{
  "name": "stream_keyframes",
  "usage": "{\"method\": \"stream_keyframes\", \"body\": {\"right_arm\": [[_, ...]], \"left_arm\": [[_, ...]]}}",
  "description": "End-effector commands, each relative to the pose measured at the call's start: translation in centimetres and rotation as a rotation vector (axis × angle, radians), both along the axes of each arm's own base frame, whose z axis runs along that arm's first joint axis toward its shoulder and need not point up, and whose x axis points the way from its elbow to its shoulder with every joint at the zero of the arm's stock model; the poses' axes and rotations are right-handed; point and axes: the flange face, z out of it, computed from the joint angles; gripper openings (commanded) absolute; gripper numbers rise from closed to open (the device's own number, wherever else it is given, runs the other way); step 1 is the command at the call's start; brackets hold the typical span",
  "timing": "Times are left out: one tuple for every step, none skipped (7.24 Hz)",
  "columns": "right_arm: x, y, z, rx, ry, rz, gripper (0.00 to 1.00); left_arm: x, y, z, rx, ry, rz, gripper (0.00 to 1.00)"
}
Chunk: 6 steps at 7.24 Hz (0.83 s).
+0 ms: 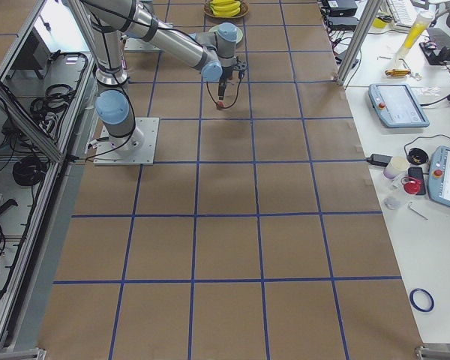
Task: Collect all strawberries into plate
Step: 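Grasp the last strawberry with the right gripper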
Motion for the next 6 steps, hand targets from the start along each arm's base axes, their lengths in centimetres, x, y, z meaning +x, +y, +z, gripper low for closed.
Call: {"method": "stream_keyframes", "body": {"right_arm": [[-1.4, 0.3, -1.3, 0.025, 0.017, 0.034, 0.98], [-1.3, 0.2, -1.4, 0.024, 0.013, 0.032, 0.75], [-1.4, 0.4, -1.9, 0.036, 0.023, 0.034, 0.5], [-1.5, 0.5, -2.1, 0.04, 0.026, 0.034, 0.39], [-1.5, 0.6, -2.4, 0.048, 0.03, 0.035, 0.37], [-1.5, 0.5, -2.4, 0.048, 0.027, 0.034, 0.36]], "left_arm": [[0.0, -0.1, -0.1, 0.002, 0.0, 0.001, 1.0], [0.0, -0.1, -0.2, 0.004, 0.0, 0.001, 1.0], [0.0, -0.1, -0.1, 0.002, 0.0, 0.001, 1.0], [0.0, -0.1, -0.2, 0.004, 0.0, 0.001, 1.0], [0.0, -0.1, -0.2, 0.004, 0.0, -0.001, 1.0], [0.0, -0.1, -0.2, 0.004, 0.0, 0.001, 1.0]]}}
